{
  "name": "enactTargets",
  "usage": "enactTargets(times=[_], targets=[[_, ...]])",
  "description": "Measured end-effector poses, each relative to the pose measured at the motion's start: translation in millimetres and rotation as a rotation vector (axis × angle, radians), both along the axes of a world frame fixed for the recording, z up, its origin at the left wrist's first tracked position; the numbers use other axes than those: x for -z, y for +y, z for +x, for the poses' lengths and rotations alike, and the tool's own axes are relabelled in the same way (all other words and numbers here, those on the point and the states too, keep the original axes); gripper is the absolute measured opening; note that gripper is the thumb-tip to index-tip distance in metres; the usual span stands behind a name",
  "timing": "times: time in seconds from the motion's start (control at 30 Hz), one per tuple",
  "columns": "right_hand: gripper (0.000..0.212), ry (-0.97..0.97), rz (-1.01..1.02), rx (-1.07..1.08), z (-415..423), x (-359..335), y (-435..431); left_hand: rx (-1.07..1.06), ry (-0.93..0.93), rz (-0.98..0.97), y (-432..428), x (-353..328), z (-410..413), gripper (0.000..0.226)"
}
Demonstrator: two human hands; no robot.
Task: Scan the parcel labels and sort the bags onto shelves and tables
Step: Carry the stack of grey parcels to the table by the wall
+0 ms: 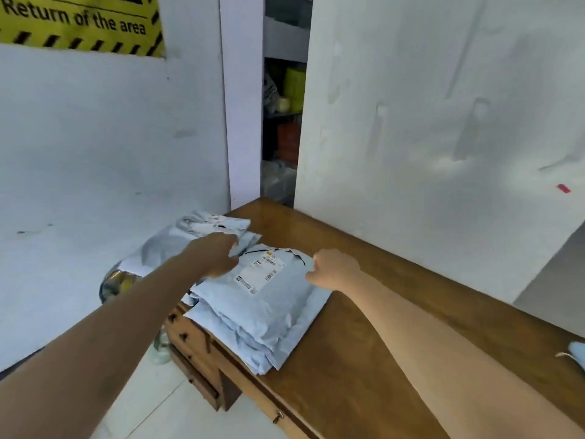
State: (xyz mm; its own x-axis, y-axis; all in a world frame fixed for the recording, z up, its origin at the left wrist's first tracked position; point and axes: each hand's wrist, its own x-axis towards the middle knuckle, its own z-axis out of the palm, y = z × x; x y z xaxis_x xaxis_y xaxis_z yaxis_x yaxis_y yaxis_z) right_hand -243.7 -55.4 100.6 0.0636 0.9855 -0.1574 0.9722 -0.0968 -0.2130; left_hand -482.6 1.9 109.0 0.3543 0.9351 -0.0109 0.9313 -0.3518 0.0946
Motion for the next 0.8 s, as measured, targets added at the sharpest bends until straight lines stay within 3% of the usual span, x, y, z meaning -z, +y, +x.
enactTargets(times=[0.1, 0.2, 0.23, 0.3, 0.4, 0.57, 0.63, 0.7, 0.8], targets=[[0.039, 0.351, -0.156, 0.272, 6, 57, 36, -0.058, -0.101, -0.164, 44, 55, 9, 0.042], [0.034, 0.602, -0.365, 0.453, 4, 92, 61, -0.097, 0.026, -0.295, 79, 94, 11, 0.051], [0.044, 0.669, -0.419, 0.502, 3, 98, 70, -0.097, 0.065, -0.303, 91, 104, 12, 0.054], [0.085, 0.78, -0.456, 0.62, -2, 108, 89, -0.08, 0.081, -0.321, 110, 116, 18, 0.058], [0.11, 0.817, -0.423, 0.763, -12, 125, 109, -0.08, 0.007, -0.385, 136, 139, 28, 0.067], [0.16, 1.138, -0.27, 1.128, -26, 179, 111, -0.349, -0.398, -0.594, 167, 186, 36, 0.129], [0.162, 1.191, -0.205, 1.243, -32, 207, 105, -0.457, -0.435, -0.69, 171, 194, 34, 0.151], [0.154, 1.215, -0.099, 1.308, -39, 208, 103, -0.455, -0.387, -0.735, 169, 181, 35, 0.157], [0.123, 1.269, -0.025, 1.355, -49, 188, 104, -0.326, -0.275, -0.727, 164, 168, 37, 0.13]])
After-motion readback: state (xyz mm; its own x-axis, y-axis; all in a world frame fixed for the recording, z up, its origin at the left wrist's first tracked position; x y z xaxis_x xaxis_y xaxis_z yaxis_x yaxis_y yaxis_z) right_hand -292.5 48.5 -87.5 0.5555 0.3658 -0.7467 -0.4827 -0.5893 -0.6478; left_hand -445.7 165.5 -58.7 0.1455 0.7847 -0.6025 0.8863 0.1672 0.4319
